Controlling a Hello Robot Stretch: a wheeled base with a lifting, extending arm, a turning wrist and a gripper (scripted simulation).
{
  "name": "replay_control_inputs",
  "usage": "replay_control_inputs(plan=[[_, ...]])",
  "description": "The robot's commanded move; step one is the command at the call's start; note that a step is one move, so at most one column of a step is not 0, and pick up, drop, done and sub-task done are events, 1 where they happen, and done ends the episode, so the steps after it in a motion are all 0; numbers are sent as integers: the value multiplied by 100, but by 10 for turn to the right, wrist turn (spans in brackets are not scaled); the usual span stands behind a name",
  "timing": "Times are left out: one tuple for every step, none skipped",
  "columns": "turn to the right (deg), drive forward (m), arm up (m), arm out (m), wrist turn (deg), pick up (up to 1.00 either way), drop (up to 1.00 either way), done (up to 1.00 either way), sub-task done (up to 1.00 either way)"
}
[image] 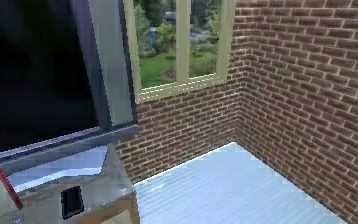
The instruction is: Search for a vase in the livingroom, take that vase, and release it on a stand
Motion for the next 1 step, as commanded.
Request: replay_control_inputs(plan=[[-450, 0, 0, 0, 0, 0, 0, 0, 0]])
